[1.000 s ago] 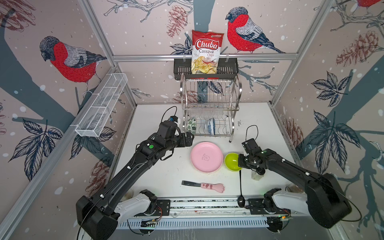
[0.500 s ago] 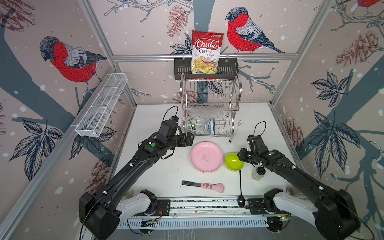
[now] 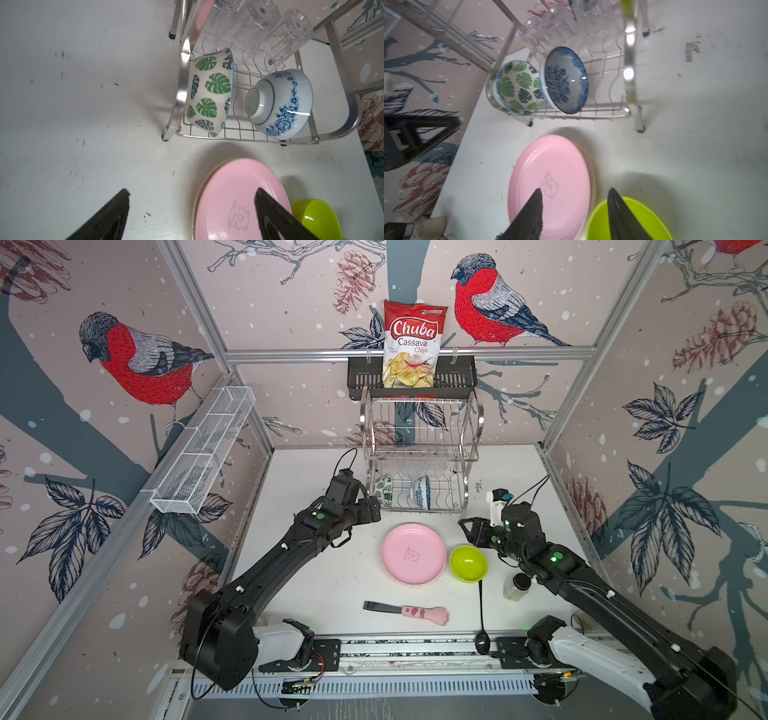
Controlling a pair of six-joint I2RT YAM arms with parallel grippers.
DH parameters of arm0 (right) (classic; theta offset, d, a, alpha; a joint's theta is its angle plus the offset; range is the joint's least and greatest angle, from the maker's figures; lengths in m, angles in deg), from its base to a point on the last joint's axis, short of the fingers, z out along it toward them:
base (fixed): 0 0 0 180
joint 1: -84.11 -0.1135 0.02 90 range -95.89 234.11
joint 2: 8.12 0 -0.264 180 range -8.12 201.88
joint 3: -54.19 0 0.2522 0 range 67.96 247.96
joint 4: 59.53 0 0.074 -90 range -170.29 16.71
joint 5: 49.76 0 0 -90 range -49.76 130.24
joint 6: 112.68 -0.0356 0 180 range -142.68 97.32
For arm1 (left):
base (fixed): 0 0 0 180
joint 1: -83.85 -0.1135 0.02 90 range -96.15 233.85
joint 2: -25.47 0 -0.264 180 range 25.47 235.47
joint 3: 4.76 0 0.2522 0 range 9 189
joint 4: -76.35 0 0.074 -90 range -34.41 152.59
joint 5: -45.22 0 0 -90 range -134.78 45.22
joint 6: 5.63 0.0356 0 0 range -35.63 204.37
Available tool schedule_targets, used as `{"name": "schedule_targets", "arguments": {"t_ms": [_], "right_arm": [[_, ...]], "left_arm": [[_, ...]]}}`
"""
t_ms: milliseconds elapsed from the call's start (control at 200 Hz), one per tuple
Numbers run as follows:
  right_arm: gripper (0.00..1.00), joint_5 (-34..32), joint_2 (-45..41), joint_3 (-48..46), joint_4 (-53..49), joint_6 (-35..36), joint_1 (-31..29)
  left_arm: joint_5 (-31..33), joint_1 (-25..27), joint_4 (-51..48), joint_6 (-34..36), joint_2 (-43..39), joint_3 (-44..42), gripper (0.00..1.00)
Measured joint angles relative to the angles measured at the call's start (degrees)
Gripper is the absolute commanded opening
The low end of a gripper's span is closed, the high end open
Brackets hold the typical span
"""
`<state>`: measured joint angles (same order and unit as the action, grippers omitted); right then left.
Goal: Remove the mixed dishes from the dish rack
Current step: 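Open the right gripper and withdraw both grippers from the lime-green bowl, then reach the right gripper into the rack toward the blue-floral bowl while left holds the rack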
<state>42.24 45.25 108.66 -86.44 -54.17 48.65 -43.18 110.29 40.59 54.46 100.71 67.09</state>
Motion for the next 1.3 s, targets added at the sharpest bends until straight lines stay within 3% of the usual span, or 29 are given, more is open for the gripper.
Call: {"name": "schedule_targets", "arguments": {"t_ms": [520, 650, 845, 985, 1301], "right_arm": [[0.5, 3.04, 14.51, 6.54, 14.05, 6.01, -2.29], [0.51, 4.42, 17.77, 8.13, 15.91, 7.34, -2.29], [0.51, 5.97, 23.34, 10.32, 17.42, 8.0, -2.23], [0.5, 6.12, 25.27, 10.93, 17.81, 9.05, -1.73], [0.51, 8.59, 29.75, 11.34, 20.37, 8.96, 2.23]], "left_arm": [[0.55, -2.08, 4.09, 1.05, 12.74, 6.88, 0.77], [1.68, -2.56, 4.13, 1.38, 14.4, 7.56, 0.6], [2.91, -2.75, 4.15, 1.84, 16.2, 8.72, 0.48], [3.08, -3.08, 4.17, 2.34, 17.55, 9.49, 0.3], [2.71, -3.13, 3.3, 4.52, 19.04, 11.34, 0.15]]}}
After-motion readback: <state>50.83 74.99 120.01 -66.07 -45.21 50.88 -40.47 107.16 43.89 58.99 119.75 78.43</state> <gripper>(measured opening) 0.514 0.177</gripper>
